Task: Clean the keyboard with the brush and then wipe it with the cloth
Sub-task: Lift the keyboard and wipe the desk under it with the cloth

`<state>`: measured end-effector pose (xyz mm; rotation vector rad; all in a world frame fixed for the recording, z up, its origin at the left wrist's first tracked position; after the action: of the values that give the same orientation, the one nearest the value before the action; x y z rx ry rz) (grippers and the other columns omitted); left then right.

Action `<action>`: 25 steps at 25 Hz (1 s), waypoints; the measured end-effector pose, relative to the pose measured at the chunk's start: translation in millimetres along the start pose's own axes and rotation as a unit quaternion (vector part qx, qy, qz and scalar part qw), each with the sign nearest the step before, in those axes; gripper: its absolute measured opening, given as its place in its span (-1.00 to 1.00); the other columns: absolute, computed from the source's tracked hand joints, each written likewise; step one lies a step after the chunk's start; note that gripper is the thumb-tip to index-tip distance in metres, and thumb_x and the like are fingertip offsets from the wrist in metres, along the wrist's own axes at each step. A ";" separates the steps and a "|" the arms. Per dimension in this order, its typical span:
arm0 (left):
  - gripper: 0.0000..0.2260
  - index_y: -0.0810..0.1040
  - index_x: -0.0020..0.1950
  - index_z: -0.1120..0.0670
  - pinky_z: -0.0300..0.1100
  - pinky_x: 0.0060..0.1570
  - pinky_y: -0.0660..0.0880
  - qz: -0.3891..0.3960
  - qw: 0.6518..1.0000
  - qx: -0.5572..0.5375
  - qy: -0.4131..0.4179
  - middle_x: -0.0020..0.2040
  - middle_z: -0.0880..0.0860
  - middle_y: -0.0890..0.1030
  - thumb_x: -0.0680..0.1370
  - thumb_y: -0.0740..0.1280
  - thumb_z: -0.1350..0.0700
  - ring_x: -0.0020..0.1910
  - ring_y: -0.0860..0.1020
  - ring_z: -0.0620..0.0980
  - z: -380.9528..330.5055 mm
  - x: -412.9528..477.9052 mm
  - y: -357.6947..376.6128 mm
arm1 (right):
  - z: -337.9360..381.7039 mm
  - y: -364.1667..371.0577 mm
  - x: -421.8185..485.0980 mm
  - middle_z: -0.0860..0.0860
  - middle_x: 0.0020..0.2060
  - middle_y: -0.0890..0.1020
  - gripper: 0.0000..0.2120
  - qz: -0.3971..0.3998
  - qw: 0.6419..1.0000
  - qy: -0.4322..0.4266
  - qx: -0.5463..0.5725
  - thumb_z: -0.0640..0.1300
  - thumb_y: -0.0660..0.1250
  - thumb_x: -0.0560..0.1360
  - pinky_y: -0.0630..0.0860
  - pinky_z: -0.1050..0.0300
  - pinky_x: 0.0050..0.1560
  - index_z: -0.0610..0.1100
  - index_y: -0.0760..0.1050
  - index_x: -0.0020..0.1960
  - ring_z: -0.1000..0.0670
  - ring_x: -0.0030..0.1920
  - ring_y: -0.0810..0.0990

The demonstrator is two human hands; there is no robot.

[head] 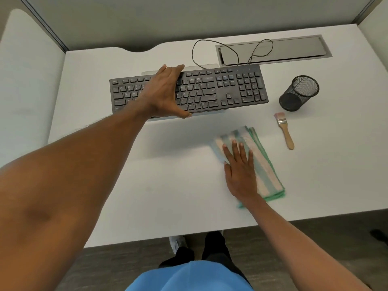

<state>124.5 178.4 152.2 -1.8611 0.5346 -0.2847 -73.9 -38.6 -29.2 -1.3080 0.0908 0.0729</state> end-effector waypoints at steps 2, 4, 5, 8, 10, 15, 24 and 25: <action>0.20 0.08 0.70 0.22 -0.02 0.63 -0.05 0.002 1.000 -0.001 0.006 0.59 0.24 0.35 0.32 0.66 -0.25 0.63 0.20 0.25 3.4 0.9 3.1 | 20.9 3.1 26.9 -0.05 0.64 0.00 -0.41 -0.014 1.000 0.014 -0.014 -0.02 -0.03 0.62 -0.01 -0.29 0.56 0.04 0.02 0.64 -0.12 0.63 -0.06; 0.21 0.09 0.69 0.23 -0.02 0.63 -0.04 0.005 1.000 -0.002 0.014 0.59 0.24 0.35 0.31 0.66 -0.27 0.62 0.21 0.24 8.5 1.9 5.1 | 46.9 7.4 48.6 -0.07 0.64 -0.01 -0.40 -0.025 0.999 0.020 -0.029 0.00 -0.05 0.61 -0.03 -0.30 0.56 0.03 -0.01 0.65 -0.15 0.63 -0.06; 0.23 0.10 0.69 0.24 -0.01 0.63 -0.03 0.007 1.000 -0.003 0.021 0.58 0.25 0.36 0.29 0.65 -0.32 0.61 0.22 0.25 12.2 2.4 6.3 | 62.7 10.0 58.2 -0.09 0.64 -0.02 -0.39 -0.027 0.999 0.016 -0.030 0.00 -0.05 0.60 -0.04 -0.31 0.56 0.03 -0.02 0.65 -0.17 0.63 -0.06; 0.27 0.12 0.68 0.24 -0.01 0.62 -0.01 0.008 0.999 -0.015 0.044 0.54 0.26 0.39 0.24 0.54 -0.46 0.58 0.26 0.26 22.0 1.2 8.0 | 113.5 19.8 75.7 -0.11 0.64 -0.03 -0.37 -0.028 1.000 -0.008 -0.004 0.01 -0.02 0.60 -0.06 -0.33 0.55 0.04 -0.03 0.65 -0.21 0.62 -0.09; 0.26 0.13 0.68 0.25 -0.08 0.61 -0.06 0.005 0.998 -0.021 0.050 0.55 0.26 0.39 0.24 0.51 -0.46 0.58 0.27 0.27 31.7 0.8 6.8 | 151.5 29.4 80.7 -0.12 0.64 -0.04 -0.36 -0.027 0.999 -0.030 0.011 0.01 0.03 0.60 -0.06 -0.34 0.55 0.04 -0.04 0.65 -0.22 0.62 -0.11; 0.23 0.15 0.66 0.25 -0.05 0.64 -0.04 -0.004 0.998 -0.007 0.056 0.48 0.26 0.45 0.25 0.54 -0.43 0.53 0.35 0.27 53.7 -4.4 0.1 | 256.3 61.3 75.1 -0.06 0.63 0.08 -0.44 0.027 0.986 -0.161 0.017 0.01 0.05 0.61 -0.11 -0.24 0.58 0.04 0.18 0.61 -0.11 0.63 -0.07; 0.17 0.18 0.65 0.20 0.04 0.58 0.14 -0.014 1.000 0.001 0.026 0.49 0.21 0.44 0.28 0.64 -0.34 0.51 0.33 0.24 82.6 -38.5 -3.3 | 367.8 96.2 -17.6 0.07 0.57 0.26 -0.56 0.161 0.861 -0.480 0.047 0.00 0.05 0.64 -0.09 -0.12 0.60 0.14 0.39 0.49 0.02 0.61 0.09; 0.16 0.19 0.65 0.19 0.06 0.55 0.19 -0.016 1.000 0.000 0.022 0.50 0.20 0.43 0.28 0.65 -0.34 0.51 0.32 0.24 83.9 -41.6 -3.0 | 361.7 94.0 -31.3 0.08 0.57 0.27 -0.56 0.164 0.844 -0.508 0.040 0.00 0.06 0.65 -0.09 -0.12 0.60 0.15 0.40 0.49 0.03 0.61 0.08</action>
<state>126.3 269.0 128.5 -1.8680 0.5358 -0.3470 -105.6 335.1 -23.1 -1.0154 -0.5901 1.0348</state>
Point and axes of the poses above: each hand's wrist, its own x-axis towards the middle knuckle, its own y-axis out of the palm, z = x × y, the point moved 7 cm from there along x, towards the middle knuckle
